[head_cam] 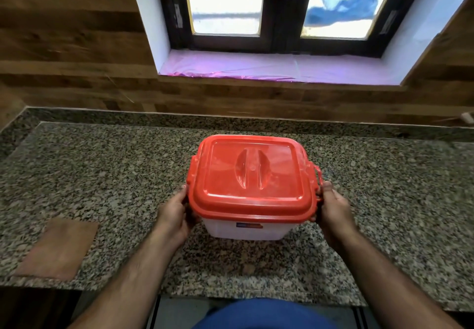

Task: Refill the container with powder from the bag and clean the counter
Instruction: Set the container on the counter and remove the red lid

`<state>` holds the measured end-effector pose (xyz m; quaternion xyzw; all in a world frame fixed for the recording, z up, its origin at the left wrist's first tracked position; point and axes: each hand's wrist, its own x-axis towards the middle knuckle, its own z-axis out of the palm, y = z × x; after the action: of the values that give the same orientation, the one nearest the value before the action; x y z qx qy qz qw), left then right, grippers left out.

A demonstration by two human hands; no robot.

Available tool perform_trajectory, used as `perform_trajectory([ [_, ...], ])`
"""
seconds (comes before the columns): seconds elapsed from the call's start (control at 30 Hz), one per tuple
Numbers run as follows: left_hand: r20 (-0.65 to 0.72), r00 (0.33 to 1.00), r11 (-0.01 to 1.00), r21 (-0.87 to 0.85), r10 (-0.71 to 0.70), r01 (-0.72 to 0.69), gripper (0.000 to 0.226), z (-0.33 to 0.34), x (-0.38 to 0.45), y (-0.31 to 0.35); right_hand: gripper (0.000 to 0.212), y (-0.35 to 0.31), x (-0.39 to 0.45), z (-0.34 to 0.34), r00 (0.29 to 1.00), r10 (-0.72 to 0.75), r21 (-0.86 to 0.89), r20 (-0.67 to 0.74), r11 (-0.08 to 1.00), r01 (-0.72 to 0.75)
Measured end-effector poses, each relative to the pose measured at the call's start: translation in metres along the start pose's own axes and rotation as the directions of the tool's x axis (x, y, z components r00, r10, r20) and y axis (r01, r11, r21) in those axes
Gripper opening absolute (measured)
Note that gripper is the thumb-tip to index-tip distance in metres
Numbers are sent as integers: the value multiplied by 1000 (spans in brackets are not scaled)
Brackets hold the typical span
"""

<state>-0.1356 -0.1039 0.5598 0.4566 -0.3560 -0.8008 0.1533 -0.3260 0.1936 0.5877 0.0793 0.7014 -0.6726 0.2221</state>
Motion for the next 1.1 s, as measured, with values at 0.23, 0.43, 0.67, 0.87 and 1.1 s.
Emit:
perform_trajectory([
  [0.23,-113,992,989,142,54,-37,30,-4,0,-3,28,-6,5,-8,995,103,-187,13,977,-99],
  [0.43,-85,927,890,326,364,-319,42,24,-44,20,36,-69,-24,9,972,-222,-498,75,837,229],
  [0.67,14,948,822,494,319,-284,61,35,-47,35,60,-85,-18,25,988,-146,-770,44,625,126],
  [0.87,75,965,811,528,252,-252,76,28,-41,36,81,-99,-24,28,988,-148,-549,46,823,149],
  [1.1,59,966,825,509,253,-247,87,40,-51,40,64,-138,-51,42,972,-204,153,116,971,185],
])
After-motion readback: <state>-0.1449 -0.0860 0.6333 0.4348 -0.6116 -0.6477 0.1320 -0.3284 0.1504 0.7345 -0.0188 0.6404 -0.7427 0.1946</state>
